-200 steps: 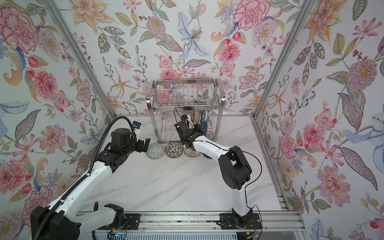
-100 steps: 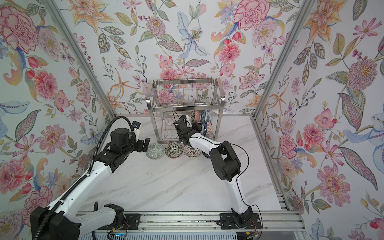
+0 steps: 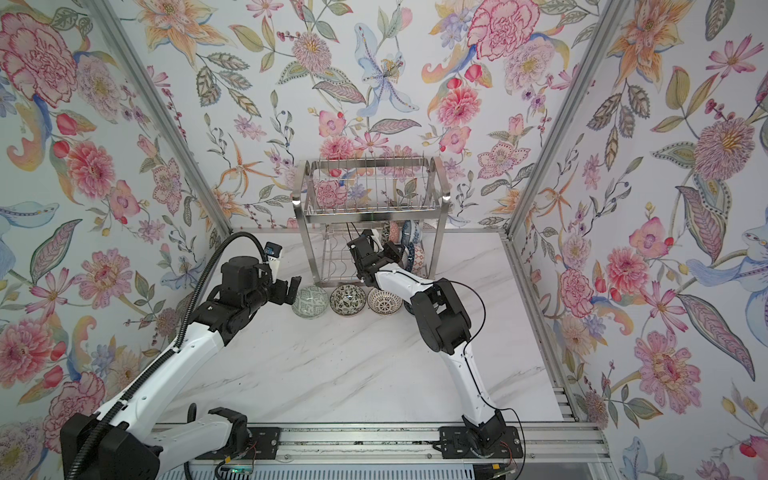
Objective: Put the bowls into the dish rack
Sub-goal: 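Set the purple-striped bowl upright into a rack slot with the right gripper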
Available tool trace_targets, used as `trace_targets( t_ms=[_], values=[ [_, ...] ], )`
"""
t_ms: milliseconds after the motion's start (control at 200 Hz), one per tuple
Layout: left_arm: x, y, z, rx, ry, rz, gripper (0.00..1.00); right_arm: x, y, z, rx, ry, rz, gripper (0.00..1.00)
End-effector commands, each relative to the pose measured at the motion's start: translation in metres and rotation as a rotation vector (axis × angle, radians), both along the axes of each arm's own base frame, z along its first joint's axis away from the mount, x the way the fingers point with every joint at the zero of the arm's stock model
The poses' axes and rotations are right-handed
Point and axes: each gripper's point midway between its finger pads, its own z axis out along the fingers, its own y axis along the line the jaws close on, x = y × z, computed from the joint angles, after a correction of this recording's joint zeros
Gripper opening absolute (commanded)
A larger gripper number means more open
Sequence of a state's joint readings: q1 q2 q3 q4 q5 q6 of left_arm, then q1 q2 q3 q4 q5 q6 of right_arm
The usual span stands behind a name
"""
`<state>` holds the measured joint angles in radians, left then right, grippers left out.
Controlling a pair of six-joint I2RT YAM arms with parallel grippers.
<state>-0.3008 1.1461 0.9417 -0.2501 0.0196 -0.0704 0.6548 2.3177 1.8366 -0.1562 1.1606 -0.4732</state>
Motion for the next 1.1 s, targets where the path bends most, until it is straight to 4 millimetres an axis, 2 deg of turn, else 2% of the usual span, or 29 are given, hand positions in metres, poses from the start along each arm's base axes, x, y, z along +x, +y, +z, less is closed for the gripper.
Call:
trace_targets(
  t_ms=[0,250,656,846,886,1001,1056,1096],
  values=[
    [-0.001,0.003,0.001,-0.009,-0.005,0.003,0.99,0.007,0.003,0.008,0.004,-0.042,-0.019,0.0],
    [0.0,0.003,0.0,-0.009,-0.003,0.004,0.99,0.01,0.012,0.003,-0.008,-0.03,0.0,0.02],
    [0.0,0.002,-0.001,-0.01,0.001,-0.002,0.99,0.008,0.014,-0.001,0.017,-0.004,0.018,0.21],
    [0.0,0.001,0.0,-0.015,0.006,-0.007,0.99,0.002,0.009,0.012,0.03,-0.009,0.016,0.33],
    [0.0,0.0,0.0,-0.016,0.009,-0.01,0.99,0.0,0.008,0.016,0.04,-0.01,0.018,0.37],
    [0.001,0.0,0.001,-0.018,0.02,-0.007,0.99,-0.009,0.015,0.031,0.095,0.007,0.062,0.78],
    [0.001,-0.001,0.001,-0.028,0.027,-0.004,0.99,-0.015,0.02,0.037,0.124,0.025,0.095,0.91],
    [0.0,-0.003,0.001,-0.038,0.035,-0.007,0.99,-0.02,0.026,0.04,0.148,0.039,0.125,0.97]
  ],
)
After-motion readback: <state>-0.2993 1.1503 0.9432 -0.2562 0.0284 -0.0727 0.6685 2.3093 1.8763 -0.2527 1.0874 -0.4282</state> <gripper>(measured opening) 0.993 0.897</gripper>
